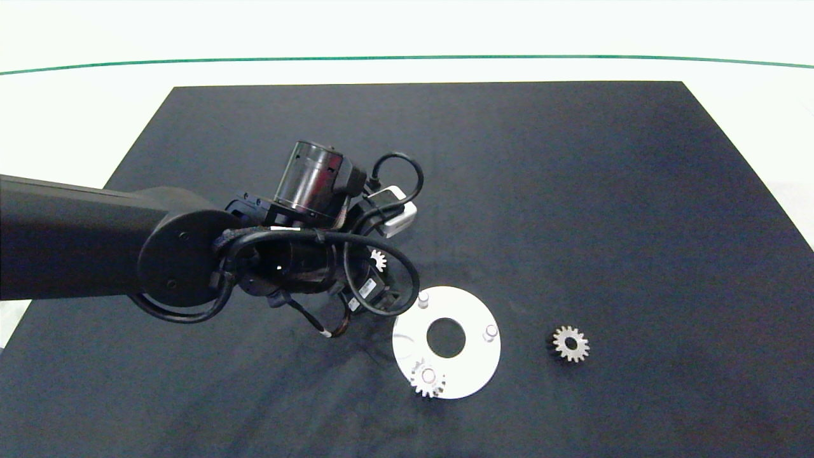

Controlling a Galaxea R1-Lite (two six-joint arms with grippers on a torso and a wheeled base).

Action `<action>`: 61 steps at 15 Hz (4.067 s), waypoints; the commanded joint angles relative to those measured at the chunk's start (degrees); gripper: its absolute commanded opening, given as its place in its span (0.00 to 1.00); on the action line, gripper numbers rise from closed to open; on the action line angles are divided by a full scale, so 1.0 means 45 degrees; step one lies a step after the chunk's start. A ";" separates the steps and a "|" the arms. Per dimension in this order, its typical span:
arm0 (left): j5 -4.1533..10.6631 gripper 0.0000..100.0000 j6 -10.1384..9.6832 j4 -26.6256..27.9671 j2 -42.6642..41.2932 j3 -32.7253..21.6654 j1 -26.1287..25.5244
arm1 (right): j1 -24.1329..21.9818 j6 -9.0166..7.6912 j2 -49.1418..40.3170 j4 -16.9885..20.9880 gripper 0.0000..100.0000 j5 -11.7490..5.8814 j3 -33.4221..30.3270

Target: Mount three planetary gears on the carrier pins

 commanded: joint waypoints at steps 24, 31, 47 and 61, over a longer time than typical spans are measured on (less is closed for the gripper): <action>-0.0169 0.59 0.0115 -0.0663 0.0575 0.0145 0.0212 | 0.0006 0.0008 -0.0044 0.0037 1.00 -0.0039 0.0020; -0.0169 0.45 0.0135 -0.0663 0.0575 0.0086 0.0231 | 0.0006 0.0008 -0.0063 0.0037 1.00 -0.0039 0.0098; -0.0189 0.12 0.0193 -0.0644 0.0067 0.0047 0.0251 | 0.0006 0.0125 -0.0122 0.0037 1.00 -0.0039 0.0098; -0.0189 1.00 0.0193 -0.0292 -0.0578 0.0105 0.0192 | 0.0026 0.0125 -0.0278 0.0037 1.00 -0.0039 0.0293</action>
